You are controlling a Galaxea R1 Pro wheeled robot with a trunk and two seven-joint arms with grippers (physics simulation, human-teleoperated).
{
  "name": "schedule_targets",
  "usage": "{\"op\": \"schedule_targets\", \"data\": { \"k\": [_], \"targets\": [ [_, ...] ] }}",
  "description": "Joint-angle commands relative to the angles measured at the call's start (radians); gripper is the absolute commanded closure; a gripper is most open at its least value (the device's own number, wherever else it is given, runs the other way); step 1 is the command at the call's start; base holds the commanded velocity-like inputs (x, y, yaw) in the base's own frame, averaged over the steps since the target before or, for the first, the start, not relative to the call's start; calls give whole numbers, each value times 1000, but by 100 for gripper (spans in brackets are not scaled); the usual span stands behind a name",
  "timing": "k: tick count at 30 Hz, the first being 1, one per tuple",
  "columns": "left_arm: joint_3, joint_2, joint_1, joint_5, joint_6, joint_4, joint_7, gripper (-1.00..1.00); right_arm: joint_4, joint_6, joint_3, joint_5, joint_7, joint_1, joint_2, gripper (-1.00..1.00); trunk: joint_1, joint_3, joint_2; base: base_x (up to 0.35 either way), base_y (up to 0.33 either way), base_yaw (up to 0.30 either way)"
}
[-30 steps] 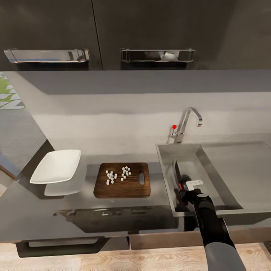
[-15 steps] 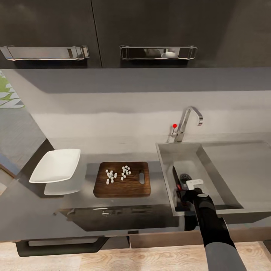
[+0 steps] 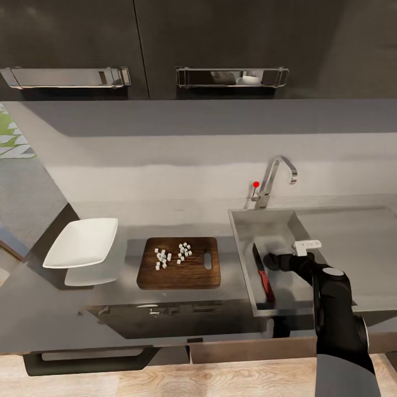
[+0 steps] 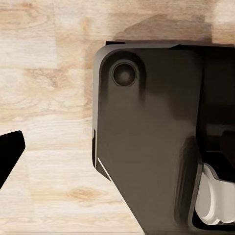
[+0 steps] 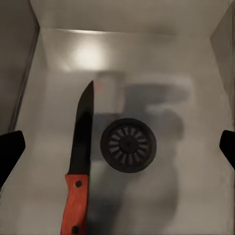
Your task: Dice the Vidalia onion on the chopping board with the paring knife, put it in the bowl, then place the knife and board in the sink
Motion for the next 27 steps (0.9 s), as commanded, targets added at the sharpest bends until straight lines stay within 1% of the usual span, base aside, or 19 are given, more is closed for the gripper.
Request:
{"op": "schedule_targets", "data": {
  "k": [1,3,4,6,7,10,12,14,17,19,23,26,27],
  "targets": [
    [-8,1,-1,10,-3,3,-3,-100,-9,4,-3,10,13,-1,4,-100,1,-2,-2,0,0,0],
    [-8,1,-1,11,-3,4,-3,-100,-17,6,-3,9,14,-1,10,-100,1,-2,-2,0,0,0],
    [-8,1,-1,10,-3,4,-3,-100,-21,6,-2,9,15,-1,19,-100,1,-2,-2,0,0,0],
    [-8,1,-1,11,-3,4,-3,-100,-25,7,-1,11,15,-1,43,-100,1,-2,-2,0,0,0],
    [-8,1,-1,11,-3,4,-3,-100,-26,7,-1,11,15,-1,62,-100,1,-2,-2,0,0,0],
    [-8,1,-1,11,-3,4,-3,-100,-27,7,4,12,16,-1,62,-100,1,-2,-2,0,0,0],
    [-8,1,-1,11,-3,4,-3,-100,-27,7,21,19,15,-1,62,-100,1,-2,-2,0,0,0],
    [-8,1,-1,11,-3,4,-3,-100,-27,7,39,36,11,-1,62,-100,1,-2,-2,0,0,0],
    [-8,1,-1,10,-3,4,-3,-100,-27,6,58,45,6,-1,62,-100,1,-2,-2,0,0,0],
    [-8,1,-1,10,-3,4,-3,-100,-27,6,80,46,-21,-1,62,-100,1,-2,-2,0,0,0],
    [-8,1,-1,10,-3,4,-3,-100,-27,9,135,42,-125,-1,62,-100,1,-2,-2,0,0,0],
    [-8,-2,-1,10,-3,4,-3,-100,-27,34,168,38,-178,-1,62,-100,1,-2,-2,0,0,0],
    [-8,-2,-1,11,-3,4,-3,-100,-26,41,190,36,-221,-1,62,-100,1,-2,-2,0,0,0]
  ]
}}
